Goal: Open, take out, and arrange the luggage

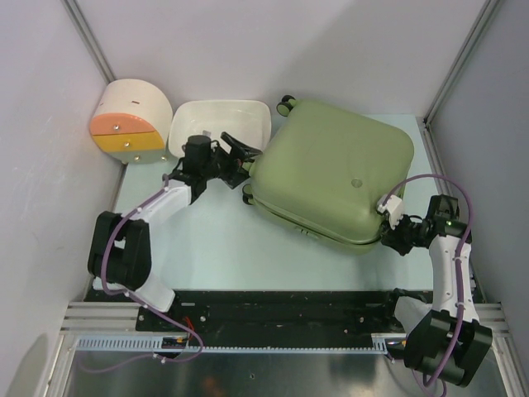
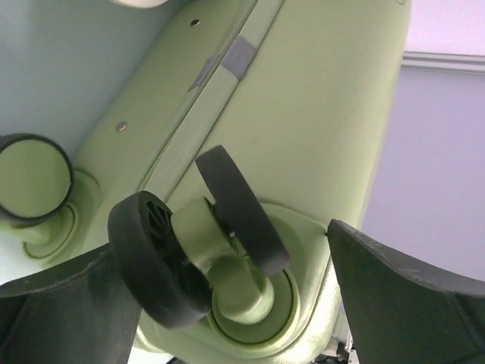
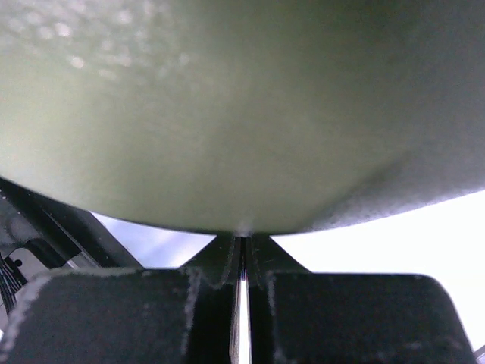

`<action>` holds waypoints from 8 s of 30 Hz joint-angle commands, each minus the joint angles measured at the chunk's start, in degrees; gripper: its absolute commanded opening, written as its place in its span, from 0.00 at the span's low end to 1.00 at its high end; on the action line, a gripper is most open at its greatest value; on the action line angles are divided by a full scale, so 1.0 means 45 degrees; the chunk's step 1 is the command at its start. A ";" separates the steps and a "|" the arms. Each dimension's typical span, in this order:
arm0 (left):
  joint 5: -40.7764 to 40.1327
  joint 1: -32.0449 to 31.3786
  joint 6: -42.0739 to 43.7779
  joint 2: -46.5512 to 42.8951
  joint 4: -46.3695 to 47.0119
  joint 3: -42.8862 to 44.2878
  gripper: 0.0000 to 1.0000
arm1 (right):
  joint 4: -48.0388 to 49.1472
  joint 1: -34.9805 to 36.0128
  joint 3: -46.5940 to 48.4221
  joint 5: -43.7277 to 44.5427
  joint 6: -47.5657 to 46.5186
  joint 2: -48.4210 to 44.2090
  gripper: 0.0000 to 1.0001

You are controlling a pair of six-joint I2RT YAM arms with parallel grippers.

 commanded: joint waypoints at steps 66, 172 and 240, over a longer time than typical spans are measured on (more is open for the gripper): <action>0.2991 0.1170 0.8278 0.5622 -0.2616 0.5943 0.00 | 1.9096 -0.0954 1.2663 -0.6971 0.4768 1.7596 0.00; -0.6986 -1.4281 1.9860 0.0565 -0.1562 0.0535 0.73 | -0.0791 0.0122 0.0789 -0.5316 -0.2618 0.1971 0.00; 0.2321 -0.2415 1.2993 -0.5427 -0.7226 0.1949 1.00 | 0.3568 -0.0291 0.6433 -0.1626 0.3670 0.5021 0.82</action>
